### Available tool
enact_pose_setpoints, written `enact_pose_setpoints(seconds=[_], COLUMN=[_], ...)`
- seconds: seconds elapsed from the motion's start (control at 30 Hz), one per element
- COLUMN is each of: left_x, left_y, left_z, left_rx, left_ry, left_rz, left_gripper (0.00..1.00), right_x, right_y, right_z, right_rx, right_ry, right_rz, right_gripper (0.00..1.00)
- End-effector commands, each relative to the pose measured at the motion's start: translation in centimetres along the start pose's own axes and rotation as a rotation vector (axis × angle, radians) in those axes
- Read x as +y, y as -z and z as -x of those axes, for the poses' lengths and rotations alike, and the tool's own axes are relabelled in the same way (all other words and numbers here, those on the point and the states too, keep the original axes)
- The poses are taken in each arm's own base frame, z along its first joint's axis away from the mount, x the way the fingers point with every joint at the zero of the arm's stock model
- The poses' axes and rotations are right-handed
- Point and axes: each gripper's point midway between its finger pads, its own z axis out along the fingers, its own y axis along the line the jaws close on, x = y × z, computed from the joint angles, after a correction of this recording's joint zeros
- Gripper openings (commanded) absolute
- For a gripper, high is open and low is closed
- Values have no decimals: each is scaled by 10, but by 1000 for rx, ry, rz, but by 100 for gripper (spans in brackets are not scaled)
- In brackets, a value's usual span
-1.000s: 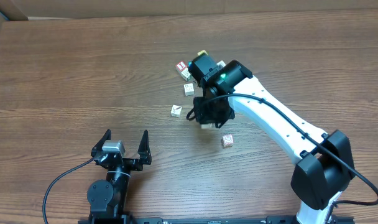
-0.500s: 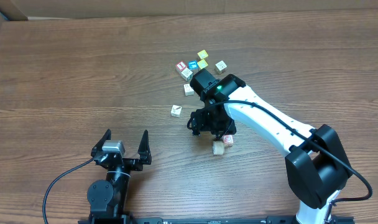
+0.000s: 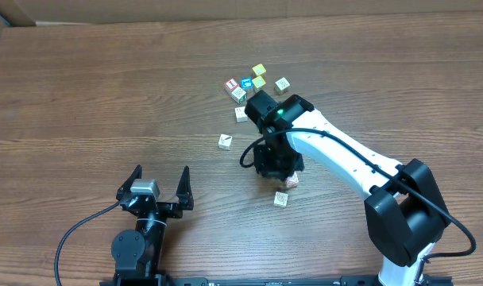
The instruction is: Flip 3 blocks
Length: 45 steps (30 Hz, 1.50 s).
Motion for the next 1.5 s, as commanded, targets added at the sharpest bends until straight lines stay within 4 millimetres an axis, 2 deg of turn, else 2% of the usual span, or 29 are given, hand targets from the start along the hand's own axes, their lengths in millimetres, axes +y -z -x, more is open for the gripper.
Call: enact_pose_setpoints(seconds=[0.0, 0.17, 0.27, 0.47, 0.63, 0.8, 1.03, 1.47], left_x=[-1, -1, -1, -1, -1, -1, -1, -1], left_y=[0, 0, 0, 0, 0, 0, 0, 0], left_z=[-1, -1, -1, -1, -1, -1, -1, -1], left_rx=[-1, -1, -1, -1, -1, -1, -1, -1], left_ry=[-16, -16, -16, -16, -16, -16, -16, -16], left_rz=[-6, -6, -6, -6, -6, -6, -6, -6], left_gripper=[100, 100, 100, 100, 100, 100, 100, 100], right_x=[-8, -19, -20, -1, -11, -25, -27, -33], right_y=[-1, -13, -21, -37, -39, -49, -69, -59], right_z=[-16, -48, -57, -77, -83, -79, -68, -40], right_rx=[59, 148, 137, 105, 1, -92, -121, -265], right_ry=[-15, 50, 95, 155, 100, 95, 96, 119], right_rz=[-40, -138, -209, -264, -428, -523, -477, -542], right_gripper=[4, 4, 4, 4, 4, 4, 4, 4])
